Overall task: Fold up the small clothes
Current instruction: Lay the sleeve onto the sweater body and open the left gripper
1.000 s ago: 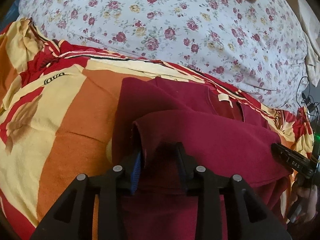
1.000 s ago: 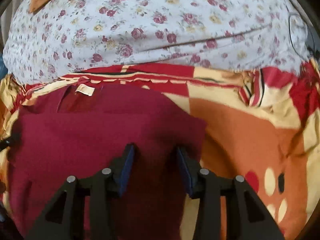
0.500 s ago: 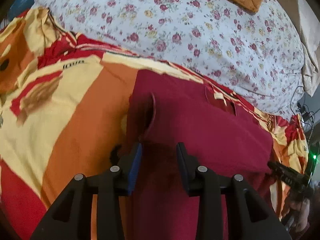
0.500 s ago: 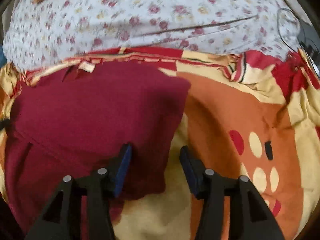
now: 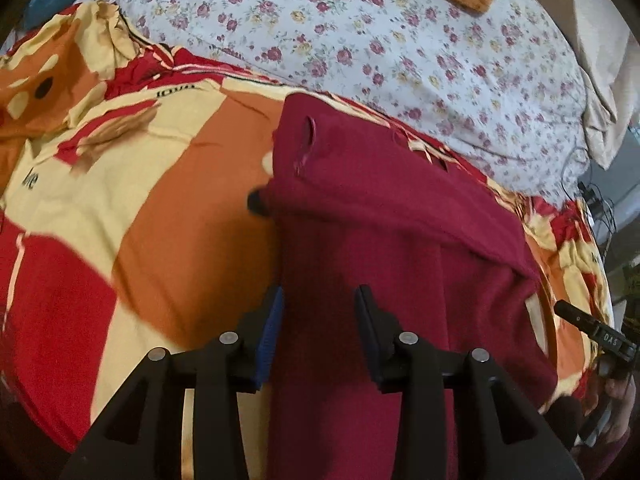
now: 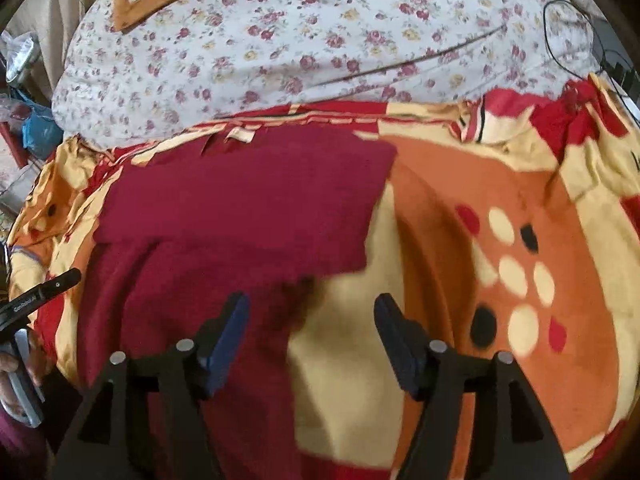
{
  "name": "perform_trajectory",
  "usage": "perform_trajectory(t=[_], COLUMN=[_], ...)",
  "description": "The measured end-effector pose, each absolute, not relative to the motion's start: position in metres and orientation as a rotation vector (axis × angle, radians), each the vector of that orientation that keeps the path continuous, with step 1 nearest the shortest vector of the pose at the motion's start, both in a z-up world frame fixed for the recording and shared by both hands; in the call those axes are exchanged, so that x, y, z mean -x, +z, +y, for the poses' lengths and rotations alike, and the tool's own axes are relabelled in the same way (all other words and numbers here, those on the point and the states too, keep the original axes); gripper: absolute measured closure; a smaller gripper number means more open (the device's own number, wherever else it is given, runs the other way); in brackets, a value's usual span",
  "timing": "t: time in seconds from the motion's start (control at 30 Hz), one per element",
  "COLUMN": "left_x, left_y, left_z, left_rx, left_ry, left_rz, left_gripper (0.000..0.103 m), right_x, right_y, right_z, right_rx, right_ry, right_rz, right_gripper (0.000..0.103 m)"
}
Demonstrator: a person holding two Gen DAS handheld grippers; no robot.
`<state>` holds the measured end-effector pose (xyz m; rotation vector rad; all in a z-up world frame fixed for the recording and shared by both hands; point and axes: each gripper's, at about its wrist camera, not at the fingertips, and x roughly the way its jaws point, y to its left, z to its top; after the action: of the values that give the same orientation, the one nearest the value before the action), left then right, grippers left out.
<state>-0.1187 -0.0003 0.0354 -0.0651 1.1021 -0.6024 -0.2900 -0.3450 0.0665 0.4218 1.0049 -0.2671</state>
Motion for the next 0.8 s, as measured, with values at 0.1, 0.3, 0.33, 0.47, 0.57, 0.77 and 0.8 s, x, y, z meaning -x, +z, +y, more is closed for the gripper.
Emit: perform_trajectory(t=[0.1, 0.3, 0.33, 0.47, 0.57, 0.77, 0.8], left_x=[0.137, 0.167, 0.172, 0.197, 0.212, 0.232, 0.233], left_y=[0.037, 0.033, 0.031, 0.024, 0.019, 0.006, 0.004], left_z=[0.008, 0.027, 0.03, 0.038, 0.044, 0.055, 0.056], left_rx=[0.024, 0.001, -0.004, -0.032, -0.045, -0.048, -0.043], left_ry=[-0.619, -0.639, -0.64, -0.642, -0.638, -0.617, -0.62], left_rz=[1.105, 1.143, 1.152, 1.185, 1.212, 1.271, 1.285], left_gripper=[0.076, 0.076, 0.076, 0.076, 0.076, 0.076, 0.076], right_x=[0.311, 0.347, 0.351, 0.366, 0.377, 0.395, 0.398], right_y=[0.067, 0.06, 0.058, 0.055, 0.053, 0.044, 0.043], right_z=[-0.334, -0.32, -0.318, -0.309, -0.303, -0.292, -0.292], right_rx=[-0.415, -0.43, -0.424, -0.42, -0.418, -0.397, -0.396], right_ry=[-0.237, -0.188, -0.184, -0.153, -0.132, -0.116, -0.118], right_rz=[1.02, 1.062, 1.069, 1.085, 1.09, 1.125, 1.13], right_gripper=[0.032, 0.029, 0.029, 0.028, 0.025, 0.023, 0.023])
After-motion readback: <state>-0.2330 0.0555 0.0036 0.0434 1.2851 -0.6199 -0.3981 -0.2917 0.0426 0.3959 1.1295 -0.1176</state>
